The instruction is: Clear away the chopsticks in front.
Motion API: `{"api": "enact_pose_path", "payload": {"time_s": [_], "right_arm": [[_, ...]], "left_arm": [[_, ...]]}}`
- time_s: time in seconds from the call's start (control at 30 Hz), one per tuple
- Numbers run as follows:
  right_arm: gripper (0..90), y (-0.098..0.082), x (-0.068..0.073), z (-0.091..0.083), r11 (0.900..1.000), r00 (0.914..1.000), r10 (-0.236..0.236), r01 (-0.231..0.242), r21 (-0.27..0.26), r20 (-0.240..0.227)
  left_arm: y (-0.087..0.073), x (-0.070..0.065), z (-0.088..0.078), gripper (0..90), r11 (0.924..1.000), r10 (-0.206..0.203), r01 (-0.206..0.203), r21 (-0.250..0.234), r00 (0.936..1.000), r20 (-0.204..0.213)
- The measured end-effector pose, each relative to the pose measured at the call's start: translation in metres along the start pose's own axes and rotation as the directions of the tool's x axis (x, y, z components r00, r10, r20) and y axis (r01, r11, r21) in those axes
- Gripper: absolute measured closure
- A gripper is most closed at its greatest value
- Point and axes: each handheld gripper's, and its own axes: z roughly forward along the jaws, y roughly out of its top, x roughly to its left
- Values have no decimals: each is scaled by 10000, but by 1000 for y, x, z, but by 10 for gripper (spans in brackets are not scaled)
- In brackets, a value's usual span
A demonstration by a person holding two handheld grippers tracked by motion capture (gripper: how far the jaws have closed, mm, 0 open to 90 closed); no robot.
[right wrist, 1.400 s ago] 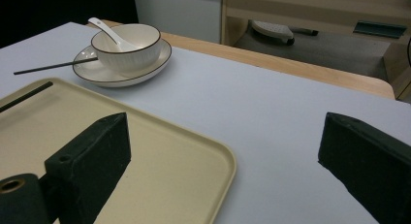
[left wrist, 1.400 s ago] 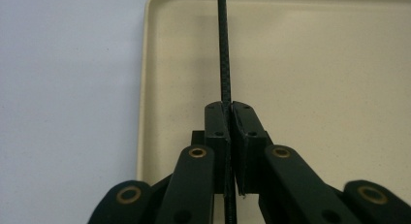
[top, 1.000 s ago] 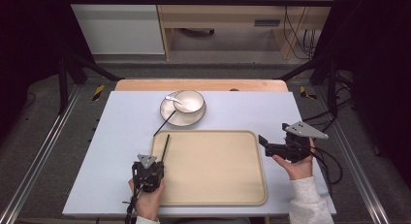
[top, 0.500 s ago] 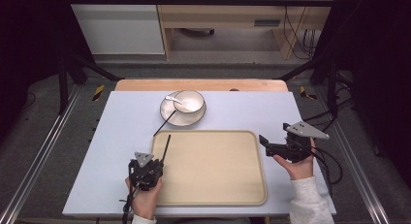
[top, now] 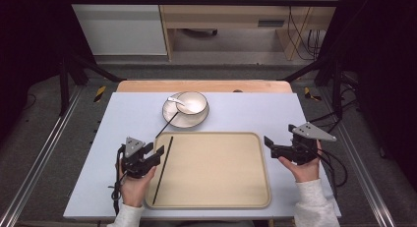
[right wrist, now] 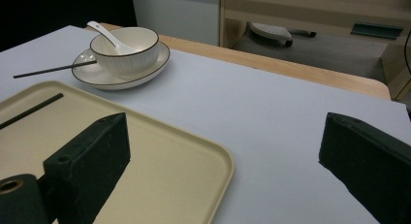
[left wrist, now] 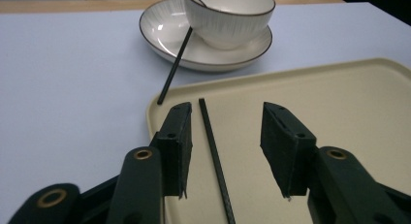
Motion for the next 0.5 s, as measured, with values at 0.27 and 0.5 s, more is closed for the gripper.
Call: {"api": "enact_pose_path", "payload": {"time_s": [0.27, 0.5], "right_arm": [[46, 0, 0, 0, 10000, 10000, 29, -29, -12, 0], [46, 0, -1, 0, 10000, 10000, 24, -24, 0, 17]], "left_arm": [[25, 19, 13, 403, 9996, 253, -248, -100, 9978, 618], [48, 32, 25, 339, 9968, 795, -800, 94, 9958, 456]]}}
